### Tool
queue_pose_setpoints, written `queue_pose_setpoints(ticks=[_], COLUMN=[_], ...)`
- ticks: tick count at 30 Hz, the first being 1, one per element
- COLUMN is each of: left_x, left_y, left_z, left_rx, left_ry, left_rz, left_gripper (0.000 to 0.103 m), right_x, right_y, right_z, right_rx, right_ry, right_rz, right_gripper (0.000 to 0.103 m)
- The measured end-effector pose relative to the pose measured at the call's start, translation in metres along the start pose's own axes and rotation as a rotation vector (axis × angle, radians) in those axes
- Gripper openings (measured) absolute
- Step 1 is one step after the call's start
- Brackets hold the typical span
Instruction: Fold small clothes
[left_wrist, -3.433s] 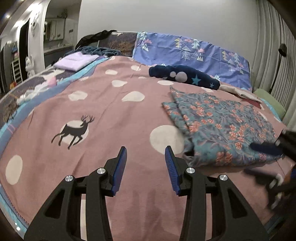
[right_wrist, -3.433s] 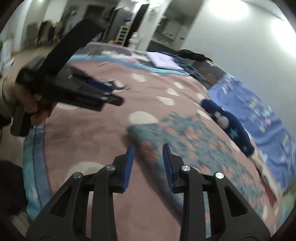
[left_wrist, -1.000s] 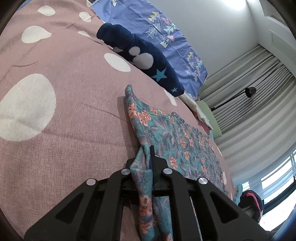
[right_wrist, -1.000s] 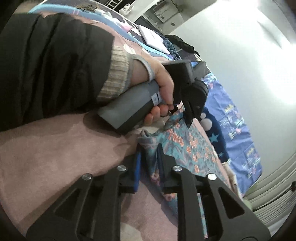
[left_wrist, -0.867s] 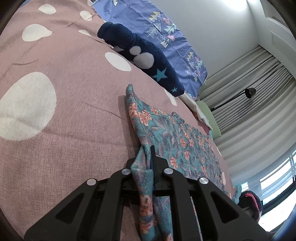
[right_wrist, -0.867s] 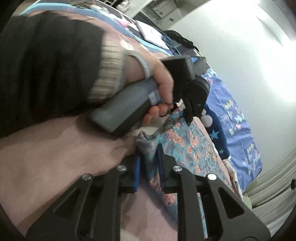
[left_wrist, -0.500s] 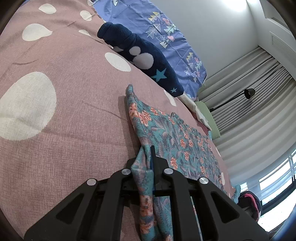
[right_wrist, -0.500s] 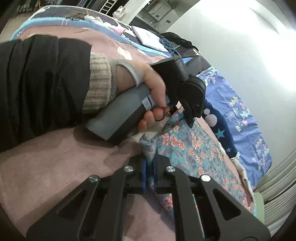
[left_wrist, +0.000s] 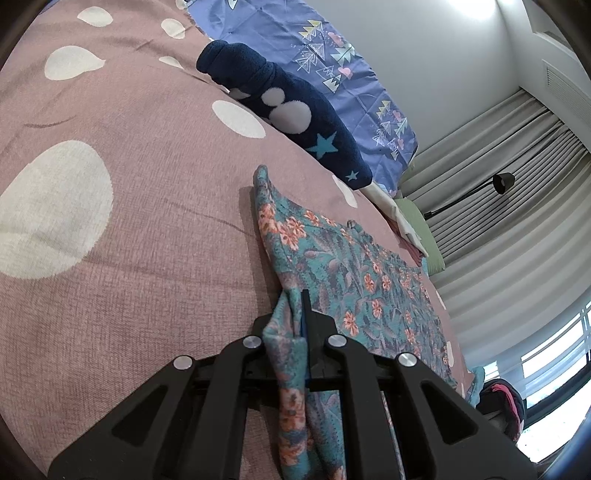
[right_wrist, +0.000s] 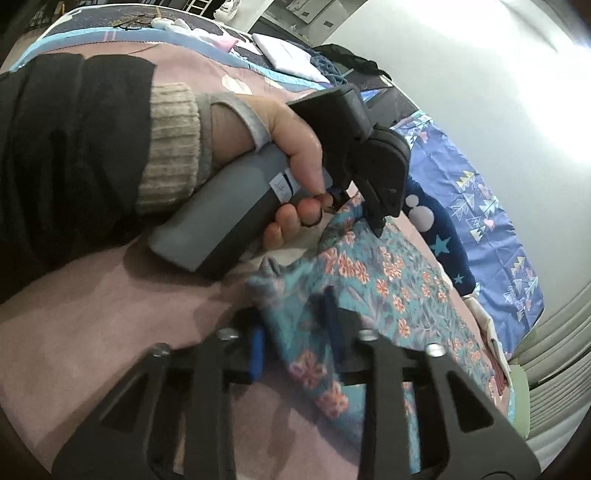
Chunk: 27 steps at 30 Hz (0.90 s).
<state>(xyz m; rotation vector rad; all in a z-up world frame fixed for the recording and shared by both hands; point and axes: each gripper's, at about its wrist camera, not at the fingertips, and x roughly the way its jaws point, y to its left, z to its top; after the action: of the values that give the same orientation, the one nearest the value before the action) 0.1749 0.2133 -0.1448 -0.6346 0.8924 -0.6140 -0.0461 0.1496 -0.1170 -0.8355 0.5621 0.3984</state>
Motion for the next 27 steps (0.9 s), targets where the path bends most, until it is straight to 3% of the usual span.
queue_pose_setpoints(ticks=[3,8,12,15,20,27], left_x=[0.001,0.001,0.001,0.000,-0.001,0.009], left_y=[0.000,0.000,-0.013,-0.024,-0.062,-0.121], left_z=[0.001,0.001,0.001,0.003,0.012,0.022], left_rx=[0.001,0.003,0.046,0.040,0.118,0.208], left_ry=[0.001,0.003,-0.006,-0.022,-0.031,-0.033], left_rz=[0.002,0.007,0.053,0.018,0.049,0.165], left_gripper=[0.007,0.007,0.005,0.005,0.005,0.005], right_x=[0.000,-0.004,-0.010,-0.021,-0.038,-0.062], right_y=[-0.006,-0.015,-0.024,-0.040,-0.082,-0.137], right_z=[-0.001,-0.002,-0.002,-0.004,-0.013,-0.041], right_rx=[0.031,0.078,0.134,0.202,0.355,0.539], right_ry=[-0.002,-0.018,-0.040,-0.092,-0.159,-0.223], right_rz=[0.013,0.043,0.068,0.116,0.173,0.204], right_gripper=[0.010,0.009,0.008,0.007,0.006,0.006])
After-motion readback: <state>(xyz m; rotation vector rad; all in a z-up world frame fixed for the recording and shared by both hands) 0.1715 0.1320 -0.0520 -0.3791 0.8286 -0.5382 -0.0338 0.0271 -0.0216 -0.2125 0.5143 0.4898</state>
